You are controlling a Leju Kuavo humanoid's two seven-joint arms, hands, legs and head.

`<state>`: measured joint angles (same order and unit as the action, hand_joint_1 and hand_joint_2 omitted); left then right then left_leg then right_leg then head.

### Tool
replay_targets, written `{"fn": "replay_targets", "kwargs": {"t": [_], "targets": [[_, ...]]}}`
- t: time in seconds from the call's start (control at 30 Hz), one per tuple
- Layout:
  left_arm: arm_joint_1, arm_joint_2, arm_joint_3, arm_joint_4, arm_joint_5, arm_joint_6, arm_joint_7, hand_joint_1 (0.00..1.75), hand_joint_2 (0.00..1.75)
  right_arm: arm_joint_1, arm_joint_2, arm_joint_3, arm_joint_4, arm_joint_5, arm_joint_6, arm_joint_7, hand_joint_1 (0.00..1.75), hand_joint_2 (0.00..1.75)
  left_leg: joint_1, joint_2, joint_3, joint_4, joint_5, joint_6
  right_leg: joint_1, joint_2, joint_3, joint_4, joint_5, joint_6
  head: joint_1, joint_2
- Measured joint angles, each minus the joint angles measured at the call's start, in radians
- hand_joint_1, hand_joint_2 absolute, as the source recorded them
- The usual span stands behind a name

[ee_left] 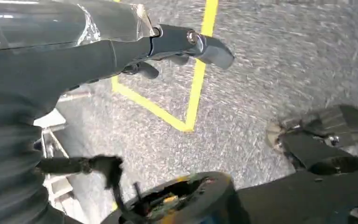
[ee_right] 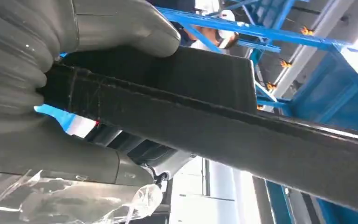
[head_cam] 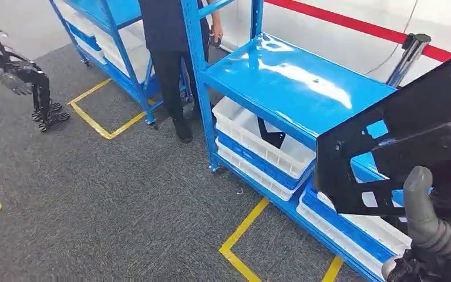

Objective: Take the parts from the cabinet and place them on the table.

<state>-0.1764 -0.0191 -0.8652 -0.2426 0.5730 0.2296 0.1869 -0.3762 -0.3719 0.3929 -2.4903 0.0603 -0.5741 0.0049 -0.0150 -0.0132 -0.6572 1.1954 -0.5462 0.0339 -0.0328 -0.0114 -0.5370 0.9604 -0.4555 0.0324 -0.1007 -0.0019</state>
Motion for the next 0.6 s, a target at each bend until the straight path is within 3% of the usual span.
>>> {"fn": "replay_targets", "kwargs": {"t": [0.03, 0.07, 0.1, 0.13, 0.17, 0.2, 0.23, 0.27, 0.3, 0.37, 0.4, 0.43, 0.47, 0.53, 0.57, 0.6], "targets": [[-0.005, 0.0, 0.0, 0.0, 0.0, 0.001, 0.002, 0.0, 1.75, -0.001, 0.0, -0.001, 0.0, -0.005, 0.0, 0.002, 1.75, 1.75, 0.005, 0.007, -0.034, 0.072, -0.023, -0.005, -0.001, -0.015, 0.0, 0.0, -0.002, 0.001, 0.0, 0.0], [-0.009, 0.0, 0.0, 0.0, 0.0, 0.003, 0.003, 0.0, 1.75, -0.001, 0.0, -0.001, 0.0, -0.007, 0.002, 0.004, 1.75, 1.75, 0.012, 0.01, -0.045, 0.102, -0.024, -0.008, -0.002, -0.028, 0.001, 0.0, -0.004, 0.001, 0.0, 0.0], [-0.009, 0.0, 0.0, 0.0, 0.001, 0.004, 0.005, 0.0, 1.75, -0.002, 0.001, -0.001, 0.002, -0.008, 0.002, 0.006, 1.75, 1.75, 0.016, 0.011, -0.034, 0.082, -0.006, -0.01, -0.004, -0.04, 0.004, 0.0, -0.007, 0.005, 0.0, 0.0], [-0.006, 0.001, 0.0, 0.0, 0.001, 0.006, 0.004, 0.0, 1.75, -0.003, 0.002, -0.001, 0.002, -0.008, 0.004, 0.006, 1.75, 1.75, 0.019, 0.014, 0.0, 0.018, 0.029, -0.012, -0.005, -0.052, 0.009, 0.0, -0.01, 0.009, 0.0, 0.0], [0.002, 0.003, 0.0, 0.0, 0.002, 0.006, 0.002, 0.0, 1.75, -0.004, 0.002, -0.001, 0.002, -0.008, 0.007, 0.006, 1.75, 1.75, 0.021, 0.028, 0.05, -0.083, 0.079, -0.013, -0.008, -0.065, 0.016, 0.0, -0.015, 0.015, 0.0, 0.0], [0.01, 0.005, -0.001, 0.0, 0.003, 0.007, -0.002, 0.0, 1.75, -0.004, 0.002, -0.001, 0.003, -0.008, 0.008, 0.005, 1.75, 1.75, 0.021, 0.067, 0.093, -0.171, 0.121, -0.012, -0.008, -0.074, 0.023, 0.0, -0.019, 0.021, 0.0, 0.0], [0.018, 0.005, -0.001, 0.0, 0.006, 0.007, -0.003, 0.0, 1.75, -0.004, 0.002, 0.0, 0.003, -0.007, 0.009, 0.003, 1.75, 1.75, 0.007, 0.111, 0.104, -0.201, 0.108, -0.014, 0.0, -0.082, 0.024, 0.0, -0.022, 0.026, -0.001, 0.0], [0.02, 0.008, -0.001, 0.0, 0.01, 0.007, -0.007, 0.0, 1.75, -0.004, 0.004, 0.0, 0.003, -0.006, 0.008, 0.0, 1.75, 1.75, 0.002, 0.104, 0.105, -0.227, 0.102, 0.0, 0.003, -0.094, 0.02, 0.003, -0.024, 0.03, 0.0, 0.0], [0.022, 0.009, 0.0, 0.0, 0.015, 0.006, -0.012, 0.0, 1.75, -0.004, 0.005, 0.0, 0.004, -0.007, 0.008, -0.003, 1.75, 1.75, 0.003, 0.095, 0.098, -0.222, 0.102, 0.008, 0.009, -0.108, 0.02, -0.001, -0.023, 0.033, 0.0, 0.0], [0.021, 0.013, 0.001, 0.0, 0.021, 0.005, -0.012, 0.0, 1.75, -0.006, 0.012, 0.002, 0.013, -0.007, 0.009, -0.011, 1.75, 1.75, 0.001, 0.063, 0.097, -0.227, 0.105, 0.022, 0.006, -0.139, 0.032, -0.008, -0.026, 0.043, 0.0, 0.0], [0.022, 0.016, 0.002, 0.0, 0.023, 0.003, -0.012, 0.0, 1.75, -0.005, 0.014, 0.003, 0.017, -0.008, 0.01, -0.014, 1.75, 1.75, 0.009, 0.048, 0.106, -0.233, 0.11, 0.032, -0.001, -0.114, 0.034, -0.003, -0.039, 0.049, 0.002, 0.0], [0.02, 0.016, 0.001, 0.0, 0.019, 0.002, -0.01, 0.0, 1.75, -0.006, 0.017, 0.005, 0.023, -0.009, 0.01, -0.016, 1.75, 1.75, 0.008, 0.036, 0.108, -0.234, 0.112, 0.037, -0.001, -0.057, 0.021, 0.034, -0.063, 0.046, 0.002, 0.0], [0.024, 0.017, 0.0, 0.0, 0.019, 0.002, -0.008, 0.0, 1.75, -0.006, 0.019, 0.006, 0.027, -0.01, 0.011, -0.019, 1.75, 1.75, 0.008, 0.024, 0.109, -0.234, 0.111, 0.042, 0.001, -0.024, -0.018, 0.11, -0.101, 0.041, 0.004, 0.0], [0.039, 0.019, 0.0, 0.002, 0.019, 0.002, -0.009, 0.0, 1.75, -0.004, 0.021, 0.007, 0.039, -0.018, 0.011, -0.022, 1.75, 1.75, 0.003, -0.004, 0.11, -0.233, 0.109, 0.048, 0.008, 0.003, -0.121, 0.298, -0.166, 0.04, 0.003, 0.0], [0.045, 0.019, 0.0, 0.002, 0.019, 0.002, -0.013, 0.0, 1.75, -0.004, 0.022, 0.008, 0.045, -0.018, 0.011, -0.022, 1.75, 1.75, 0.001, -0.019, 0.112, -0.233, 0.109, 0.049, 0.01, 0.004, -0.154, 0.341, -0.164, 0.037, 0.003, 0.0], [0.051, 0.019, 0.0, 0.002, 0.019, 0.002, -0.015, 0.0, 1.75, -0.003, 0.024, 0.009, 0.049, -0.018, 0.012, -0.022, 1.75, 1.75, -0.002, -0.034, 0.115, -0.233, 0.107, 0.051, 0.012, 0.005, -0.163, 0.333, -0.138, 0.033, 0.003, 0.0]]}}
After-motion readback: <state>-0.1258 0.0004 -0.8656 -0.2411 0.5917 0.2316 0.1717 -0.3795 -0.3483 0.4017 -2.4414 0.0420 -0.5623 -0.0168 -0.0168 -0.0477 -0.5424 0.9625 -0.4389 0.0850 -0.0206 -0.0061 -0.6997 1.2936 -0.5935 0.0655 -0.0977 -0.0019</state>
